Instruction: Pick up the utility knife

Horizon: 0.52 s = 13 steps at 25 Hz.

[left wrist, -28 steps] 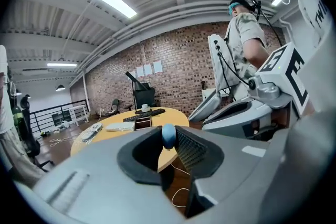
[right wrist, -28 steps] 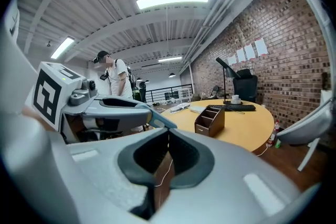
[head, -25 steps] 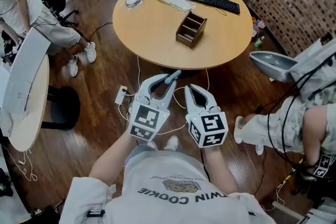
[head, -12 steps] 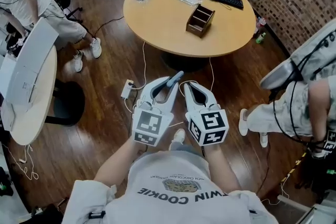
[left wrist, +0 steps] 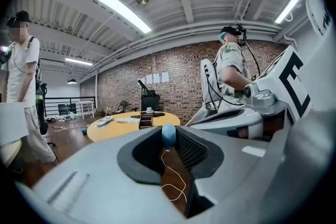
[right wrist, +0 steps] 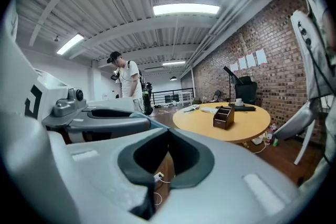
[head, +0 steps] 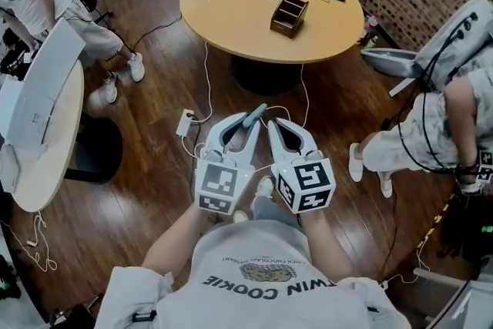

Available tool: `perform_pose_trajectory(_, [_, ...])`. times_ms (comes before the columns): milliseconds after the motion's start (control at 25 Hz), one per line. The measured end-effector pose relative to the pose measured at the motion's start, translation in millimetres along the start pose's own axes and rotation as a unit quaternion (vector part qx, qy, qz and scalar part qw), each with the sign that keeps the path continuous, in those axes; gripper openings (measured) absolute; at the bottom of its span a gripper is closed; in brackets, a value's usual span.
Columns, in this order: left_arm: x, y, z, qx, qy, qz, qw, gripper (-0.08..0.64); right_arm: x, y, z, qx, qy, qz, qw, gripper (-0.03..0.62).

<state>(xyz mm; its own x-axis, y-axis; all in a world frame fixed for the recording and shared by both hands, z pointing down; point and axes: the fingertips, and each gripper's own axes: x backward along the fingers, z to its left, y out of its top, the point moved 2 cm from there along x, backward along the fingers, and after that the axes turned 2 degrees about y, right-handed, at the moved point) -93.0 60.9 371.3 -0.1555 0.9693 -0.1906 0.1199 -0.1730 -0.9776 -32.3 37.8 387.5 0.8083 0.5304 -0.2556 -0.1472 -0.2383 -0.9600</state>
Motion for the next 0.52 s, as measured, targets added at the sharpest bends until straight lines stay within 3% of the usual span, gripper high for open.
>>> perform_pose_trajectory(520, [77,-26,-17,0.017,0.002,0.007,0.9998,0.074,42,-22,66,0.011,0.001,0.000,1.000,0.002])
